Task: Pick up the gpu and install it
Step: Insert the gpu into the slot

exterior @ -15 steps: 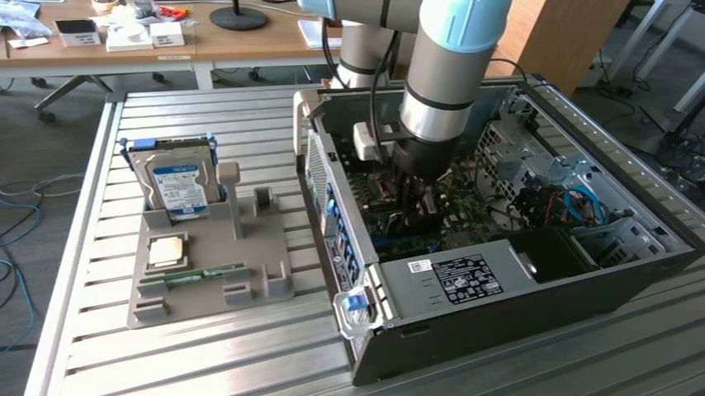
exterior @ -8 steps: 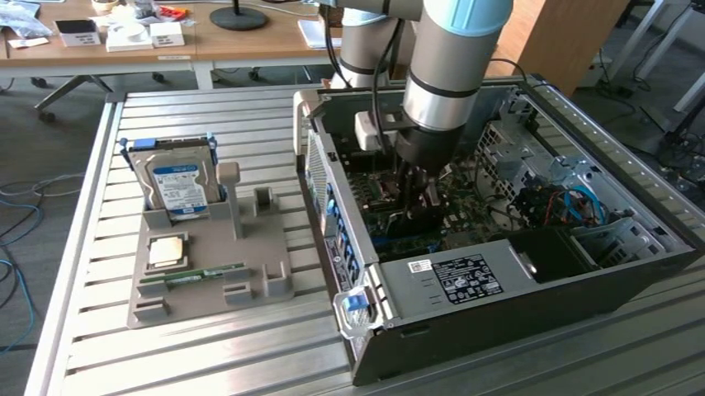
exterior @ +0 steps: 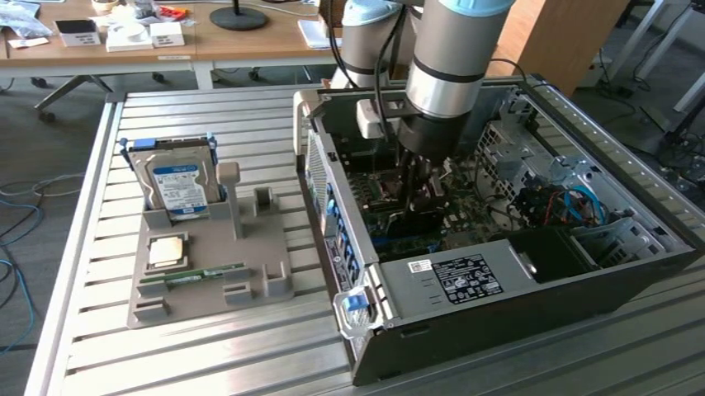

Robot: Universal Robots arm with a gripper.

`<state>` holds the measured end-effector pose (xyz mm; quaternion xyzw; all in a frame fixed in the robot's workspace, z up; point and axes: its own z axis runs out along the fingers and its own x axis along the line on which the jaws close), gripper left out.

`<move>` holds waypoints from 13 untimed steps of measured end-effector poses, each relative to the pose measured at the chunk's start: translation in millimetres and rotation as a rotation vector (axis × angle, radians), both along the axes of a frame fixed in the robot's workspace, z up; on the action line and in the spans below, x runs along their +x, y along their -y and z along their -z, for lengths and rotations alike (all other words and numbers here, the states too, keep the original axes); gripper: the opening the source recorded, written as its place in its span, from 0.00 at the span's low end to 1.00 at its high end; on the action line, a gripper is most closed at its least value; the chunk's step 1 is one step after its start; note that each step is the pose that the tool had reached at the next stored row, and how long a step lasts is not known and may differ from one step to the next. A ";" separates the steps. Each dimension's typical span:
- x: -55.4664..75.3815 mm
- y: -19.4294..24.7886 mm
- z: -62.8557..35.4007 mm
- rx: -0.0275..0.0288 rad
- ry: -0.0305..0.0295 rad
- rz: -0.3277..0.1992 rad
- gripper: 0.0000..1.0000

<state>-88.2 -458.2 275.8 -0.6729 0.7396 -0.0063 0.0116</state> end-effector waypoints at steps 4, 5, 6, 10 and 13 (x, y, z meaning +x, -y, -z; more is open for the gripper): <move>0.0 0.0 -9.2 0.0000 0.0000 0.000 0.40; 0.0 0.0 -15.6 0.0000 0.0000 0.000 0.40; 0.0 0.0 -17.3 -0.0001 0.0000 0.000 0.40; 0.0 0.0 -23.9 0.0000 -0.0001 0.000 0.40; 0.0 0.0 -27.7 0.0000 0.0000 0.000 0.40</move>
